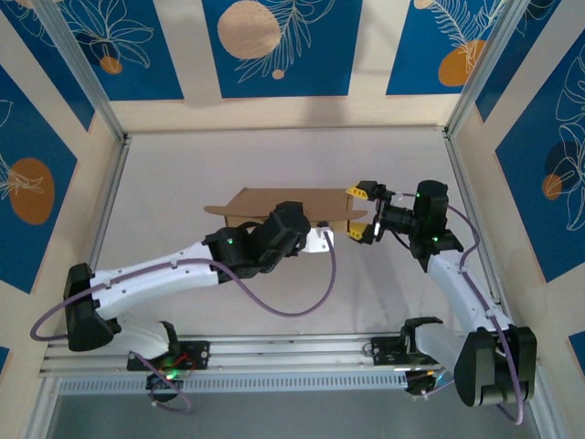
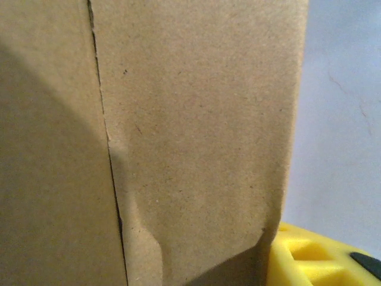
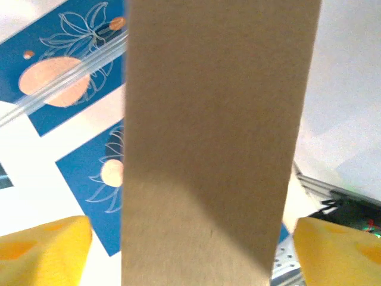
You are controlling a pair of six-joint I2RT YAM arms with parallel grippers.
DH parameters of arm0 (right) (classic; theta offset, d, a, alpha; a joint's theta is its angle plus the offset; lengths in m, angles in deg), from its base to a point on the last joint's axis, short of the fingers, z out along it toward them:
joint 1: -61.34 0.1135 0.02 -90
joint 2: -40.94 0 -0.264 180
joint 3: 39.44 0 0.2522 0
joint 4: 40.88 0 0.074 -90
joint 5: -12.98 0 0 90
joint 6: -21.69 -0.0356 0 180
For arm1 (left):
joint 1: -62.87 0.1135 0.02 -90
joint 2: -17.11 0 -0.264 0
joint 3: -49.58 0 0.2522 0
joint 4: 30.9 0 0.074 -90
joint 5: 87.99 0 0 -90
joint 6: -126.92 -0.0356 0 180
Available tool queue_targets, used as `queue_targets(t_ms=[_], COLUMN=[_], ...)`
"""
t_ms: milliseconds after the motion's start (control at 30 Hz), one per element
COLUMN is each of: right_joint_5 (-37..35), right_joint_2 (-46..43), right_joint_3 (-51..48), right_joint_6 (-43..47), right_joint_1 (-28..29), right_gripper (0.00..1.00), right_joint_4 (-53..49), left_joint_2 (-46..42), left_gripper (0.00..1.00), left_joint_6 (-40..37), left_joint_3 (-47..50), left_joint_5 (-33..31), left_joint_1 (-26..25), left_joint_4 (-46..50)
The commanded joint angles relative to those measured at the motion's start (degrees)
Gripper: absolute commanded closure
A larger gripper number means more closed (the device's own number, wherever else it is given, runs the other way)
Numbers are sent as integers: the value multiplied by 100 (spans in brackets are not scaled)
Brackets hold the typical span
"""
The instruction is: Fold the paper box
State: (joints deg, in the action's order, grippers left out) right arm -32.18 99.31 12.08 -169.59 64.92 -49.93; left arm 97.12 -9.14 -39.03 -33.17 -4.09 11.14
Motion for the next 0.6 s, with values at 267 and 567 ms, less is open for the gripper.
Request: queue_targets(t_ms=[267,567], right_joint_5=[-2168,-3784], right_joint_2=[-615,-721], right_joint_3=[2124,3106], right_joint_6=[4453,6527], right_joint_1=[-436,35], right_gripper=[6,30], right_joint_4=[-5112,-5761], left_joint_2=[413,1400], left_gripper=[58,61], left_joint_6=[1144,1697], left_joint_3=[-1661,-1571], left_joint_5=[1265,3001], left_joint_1=[183,794], left_joint_4=[3008,3464])
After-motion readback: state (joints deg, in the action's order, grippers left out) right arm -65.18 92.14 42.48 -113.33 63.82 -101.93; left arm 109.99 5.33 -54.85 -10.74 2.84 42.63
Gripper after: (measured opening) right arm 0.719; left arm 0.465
